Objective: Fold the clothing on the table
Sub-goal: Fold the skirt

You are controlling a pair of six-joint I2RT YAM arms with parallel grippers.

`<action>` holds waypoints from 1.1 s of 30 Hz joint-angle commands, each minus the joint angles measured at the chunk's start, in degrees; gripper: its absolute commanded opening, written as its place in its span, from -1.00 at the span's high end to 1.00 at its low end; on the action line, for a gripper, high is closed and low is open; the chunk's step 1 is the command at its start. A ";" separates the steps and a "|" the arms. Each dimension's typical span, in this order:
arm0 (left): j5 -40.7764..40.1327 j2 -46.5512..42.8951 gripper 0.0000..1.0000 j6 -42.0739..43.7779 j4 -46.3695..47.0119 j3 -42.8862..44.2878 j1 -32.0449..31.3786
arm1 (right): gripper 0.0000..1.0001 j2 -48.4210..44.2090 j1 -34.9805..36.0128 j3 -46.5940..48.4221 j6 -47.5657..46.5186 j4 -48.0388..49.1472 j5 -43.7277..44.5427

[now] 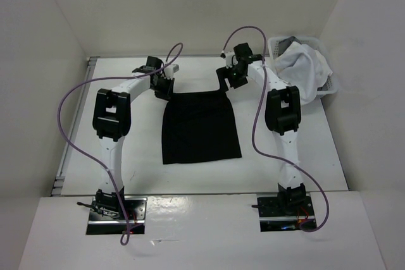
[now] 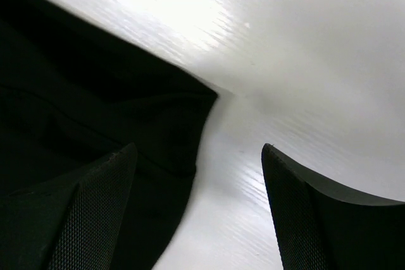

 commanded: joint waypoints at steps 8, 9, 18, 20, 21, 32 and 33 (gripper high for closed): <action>-0.10 -3.25 0.84 0.89 -1.97 -3.10 -0.11 | -0.62 4.77 -3.62 6.09 0.81 -3.36 -7.41; -0.10 -3.25 0.84 1.41 -1.97 -3.10 -0.11 | -0.60 4.77 -3.62 6.09 0.81 -3.36 -8.54; -0.10 -3.25 0.84 1.42 -1.97 -2.57 -1.16 | -0.54 8.11 -3.62 8.64 0.28 -5.12 -11.71; -0.10 -3.25 0.84 1.42 -2.49 -2.57 -1.16 | -0.54 9.77 -3.62 10.74 -0.24 -5.73 -11.72; -0.10 -3.25 0.84 1.94 -2.49 -2.57 -1.69 | -0.49 10.30 -3.62 12.05 -0.25 -6.26 -12.24; -0.63 -3.25 0.84 1.94 -2.49 -2.57 -1.69 | 0.13 13.91 -2.57 16.55 -0.77 -9.16 -14.01; -0.63 -3.25 0.84 1.94 -2.49 -2.57 -1.69 | 0.16 13.91 -2.05 16.55 -0.77 -9.16 -14.01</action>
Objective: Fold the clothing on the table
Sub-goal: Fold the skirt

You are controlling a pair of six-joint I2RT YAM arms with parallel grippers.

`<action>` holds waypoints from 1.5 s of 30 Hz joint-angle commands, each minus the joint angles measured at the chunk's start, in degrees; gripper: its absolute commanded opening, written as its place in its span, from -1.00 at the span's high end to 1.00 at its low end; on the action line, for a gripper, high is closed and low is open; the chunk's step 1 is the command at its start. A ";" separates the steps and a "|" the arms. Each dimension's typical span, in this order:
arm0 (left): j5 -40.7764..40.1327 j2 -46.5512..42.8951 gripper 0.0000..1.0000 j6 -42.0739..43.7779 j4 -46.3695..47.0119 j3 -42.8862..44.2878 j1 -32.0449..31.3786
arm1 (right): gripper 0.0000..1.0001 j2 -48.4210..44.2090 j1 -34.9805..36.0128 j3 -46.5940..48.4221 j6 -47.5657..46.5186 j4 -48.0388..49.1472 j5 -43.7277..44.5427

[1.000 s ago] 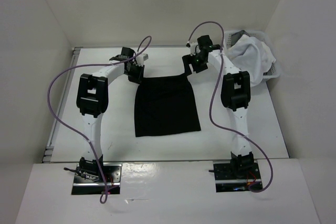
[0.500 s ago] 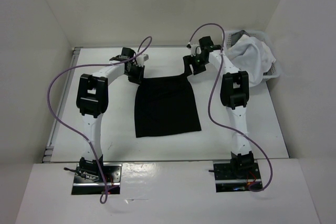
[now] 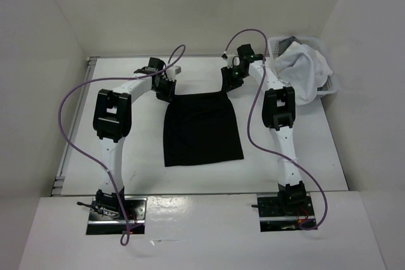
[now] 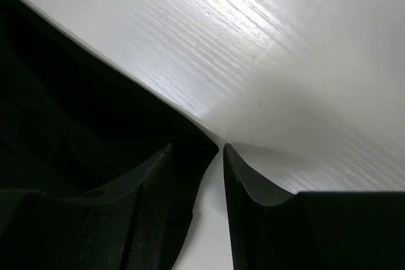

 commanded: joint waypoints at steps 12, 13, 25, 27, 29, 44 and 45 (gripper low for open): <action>-0.89 -1.86 0.84 1.40 -1.35 -0.62 -0.42 | 0.51 0.18 1.43 -1.68 -2.84 -3.33 -3.04; -0.89 -1.86 0.86 1.40 -1.35 -0.62 -0.42 | 0.59 0.18 1.43 -1.68 -2.84 -3.33 -3.04; -1.34 -1.86 1.00 2.98 -3.73 6.40 -0.42 | 1.00 0.71 1.43 5.61 -2.84 -6.49 -0.76; -1.33 -1.86 1.00 3.50 -4.25 8.60 0.10 | 1.00 -0.43 1.43 6.67 -2.84 -6.49 -0.06; -0.11 -1.86 1.00 3.51 -4.78 10.79 0.10 | 1.00 -1.83 1.43 7.90 -2.84 -6.49 0.47; 3.76 -2.91 1.00 4.56 -6.54 15.11 1.85 | 1.00 -3.16 1.43 19.07 -1.79 -9.92 5.66; 3.77 -2.91 1.00 4.56 -6.54 15.63 2.56 | 1.00 -3.68 1.43 19.59 -1.79 -9.92 6.27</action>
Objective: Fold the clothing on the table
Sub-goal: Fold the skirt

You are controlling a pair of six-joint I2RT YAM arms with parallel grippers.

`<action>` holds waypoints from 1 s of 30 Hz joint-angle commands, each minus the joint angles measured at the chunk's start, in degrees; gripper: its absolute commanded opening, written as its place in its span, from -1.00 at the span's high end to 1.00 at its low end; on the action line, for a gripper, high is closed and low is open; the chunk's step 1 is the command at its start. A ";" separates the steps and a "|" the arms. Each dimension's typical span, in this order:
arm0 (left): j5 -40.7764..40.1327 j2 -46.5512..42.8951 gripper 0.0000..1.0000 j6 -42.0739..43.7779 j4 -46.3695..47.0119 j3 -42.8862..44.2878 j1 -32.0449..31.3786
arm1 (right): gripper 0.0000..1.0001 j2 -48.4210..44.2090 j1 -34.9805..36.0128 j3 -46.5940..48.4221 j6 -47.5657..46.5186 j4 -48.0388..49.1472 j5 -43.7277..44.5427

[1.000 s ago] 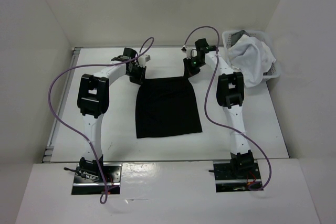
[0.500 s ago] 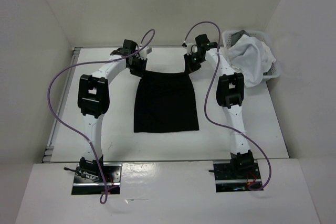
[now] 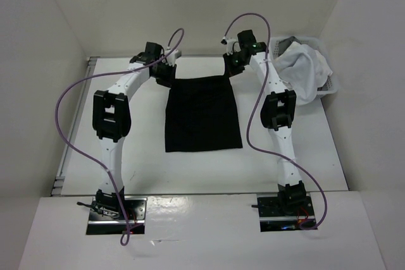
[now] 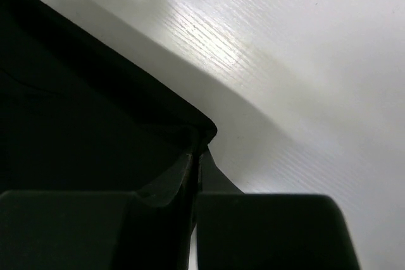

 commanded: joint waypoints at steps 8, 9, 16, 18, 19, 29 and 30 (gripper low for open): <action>3.71 -6.31 1.00 2.20 -0.92 3.05 4.41 | 1.00 -7.10 1.04 2.15 0.12 -1.66 1.83; 3.71 -7.19 1.00 2.20 -0.92 2.53 4.41 | 1.00 -7.11 1.04 1.45 0.12 -1.66 1.83; 6.61 -12.02 1.00 4.49 -2.06 -2.92 4.94 | 1.00 -13.87 1.04 -4.44 -0.94 -0.87 1.22; 7.31 -13.61 1.00 5.80 -3.11 -4.15 4.94 | 1.00 -16.60 1.04 -7.42 -1.47 -0.25 1.22; 7.84 -14.83 1.00 5.81 -3.12 -4.77 4.94 | 1.00 -17.56 1.04 -8.39 -1.47 -0.25 1.22; 7.84 -23.62 1.00 9.41 -3.65 -20.23 4.94 | 1.00 -31.71 1.57 -30.44 -4.28 6.68 0.17; 7.84 -24.33 1.00 10.02 -3.65 -21.55 4.94 | 1.00 -33.81 1.57 -33.94 -5.67 6.69 0.17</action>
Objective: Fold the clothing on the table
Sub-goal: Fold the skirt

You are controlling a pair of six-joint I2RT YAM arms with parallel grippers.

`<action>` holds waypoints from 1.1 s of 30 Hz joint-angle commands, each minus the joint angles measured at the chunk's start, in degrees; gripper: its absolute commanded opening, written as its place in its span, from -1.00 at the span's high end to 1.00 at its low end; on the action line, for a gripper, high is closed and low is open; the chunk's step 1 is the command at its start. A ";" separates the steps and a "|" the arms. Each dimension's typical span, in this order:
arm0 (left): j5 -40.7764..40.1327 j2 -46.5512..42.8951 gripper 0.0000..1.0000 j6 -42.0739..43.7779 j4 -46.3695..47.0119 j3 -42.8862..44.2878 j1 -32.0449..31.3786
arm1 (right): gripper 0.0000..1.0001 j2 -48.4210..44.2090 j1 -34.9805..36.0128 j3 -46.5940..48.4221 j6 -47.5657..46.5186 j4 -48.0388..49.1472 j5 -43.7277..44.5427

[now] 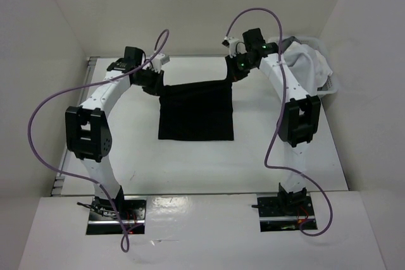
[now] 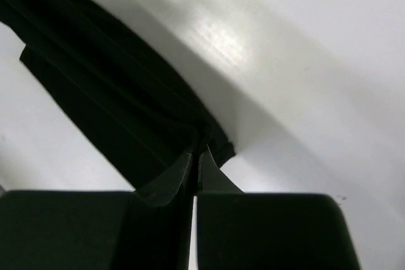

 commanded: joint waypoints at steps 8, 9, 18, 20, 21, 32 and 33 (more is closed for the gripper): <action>-1.63 -7.28 0.94 4.24 -1.06 -12.32 0.70 | 1.00 -11.13 3.07 -18.12 -9.49 1.07 0.67; -2.15 -7.28 0.94 4.93 -1.06 -12.32 1.22 | 1.00 -11.13 4.47 -18.74 -10.19 0.37 0.66; -2.68 -7.28 0.94 4.41 -0.71 -12.60 1.23 | 1.00 -12.18 7.64 -22.36 -10.82 1.15 3.47; -2.68 -6.76 0.94 4.41 -1.85 -11.19 1.23 | 1.00 -12.18 7.64 -20.43 -10.29 1.15 4.00; -2.68 -6.76 0.94 4.93 -1.86 -10.48 1.23 | 1.00 -12.18 7.64 -19.64 -10.29 1.15 4.00; -6.38 -2.46 0.94 3.72 -0.54 1.91 1.23 | 1.00 -7.27 6.51 -7.16 -6.25 8.00 10.33; -6.38 -1.75 0.94 3.71 -0.54 2.87 1.23 | 1.00 -5.87 6.50 -5.23 -6.25 8.01 11.03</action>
